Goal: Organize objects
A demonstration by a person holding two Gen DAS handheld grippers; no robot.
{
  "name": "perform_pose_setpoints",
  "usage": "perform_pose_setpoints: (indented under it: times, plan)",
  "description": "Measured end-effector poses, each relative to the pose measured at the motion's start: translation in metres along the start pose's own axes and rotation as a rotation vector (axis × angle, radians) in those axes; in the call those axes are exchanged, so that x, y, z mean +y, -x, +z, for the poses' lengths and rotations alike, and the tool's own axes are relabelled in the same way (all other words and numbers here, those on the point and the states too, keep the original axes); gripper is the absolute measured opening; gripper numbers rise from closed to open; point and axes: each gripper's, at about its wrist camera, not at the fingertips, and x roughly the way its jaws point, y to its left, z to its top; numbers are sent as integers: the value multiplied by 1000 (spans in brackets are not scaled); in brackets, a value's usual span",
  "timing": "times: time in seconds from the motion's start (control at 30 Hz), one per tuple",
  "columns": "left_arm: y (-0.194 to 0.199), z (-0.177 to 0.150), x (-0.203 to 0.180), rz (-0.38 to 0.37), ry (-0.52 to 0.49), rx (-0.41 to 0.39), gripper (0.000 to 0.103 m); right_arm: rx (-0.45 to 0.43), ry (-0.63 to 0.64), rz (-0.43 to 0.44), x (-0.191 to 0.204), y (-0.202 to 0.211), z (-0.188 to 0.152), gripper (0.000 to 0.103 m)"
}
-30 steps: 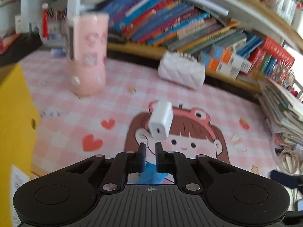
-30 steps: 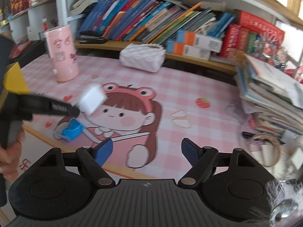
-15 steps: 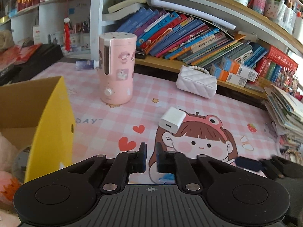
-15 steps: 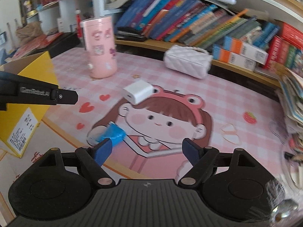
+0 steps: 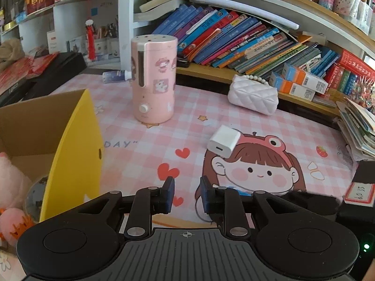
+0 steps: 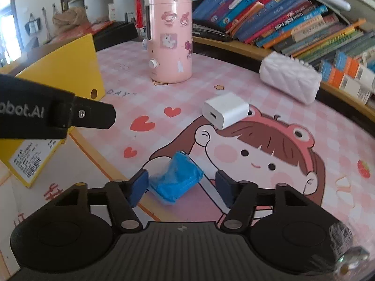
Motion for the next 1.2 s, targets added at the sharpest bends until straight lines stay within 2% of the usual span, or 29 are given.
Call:
perform_pose_setpoints:
  times: [0.03, 0.1, 0.13, 0.2, 0.3, 0.43, 0.6, 0.77, 0.9, 1.07, 1.17, 1.2]
  plan:
    - [-2, 1, -2, -5, -2, -1, 26, 3, -12, 21, -2, 1, 0, 41]
    - [-5, 4, -7, -11, -6, -6, 34, -2, -11, 21, -3, 5, -1, 34]
    - [-7, 6, -9, -12, -7, -10, 37, -10, -10, 20, -4, 9, -1, 32]
    - [-14, 9, -14, -12, -4, -16, 52, -26, -20, -1, -9, 20, -4, 31]
    - [-31, 15, -23, -27, -1, -6, 59, -35, -69, -57, -23, 38, -11, 31]
    - [-66, 25, -36, -44, 5, 34, 59, -27, -132, -99, -43, 61, -20, 31]
    - [-113, 33, -50, 0, 1, 68, 59, -22, -168, -130, -58, 85, -32, 31]
    - [-144, 37, -57, 19, -5, 80, 60, -7, -203, -134, -66, 99, -40, 31]
    - [-150, 37, -67, 26, -66, 50, 59, 4, -217, -144, -69, 101, -43, 31]
    - [-153, 37, -69, 17, -109, 32, 53, 11, -232, -157, -69, 101, -43, 31]
    - [-151, 38, -66, -9, -111, 26, 43, 9, -232, -154, -67, 101, -43, 31]
    - [-149, 37, -66, -19, -116, 25, 42, 8, -231, -156, -66, 101, -43, 31]
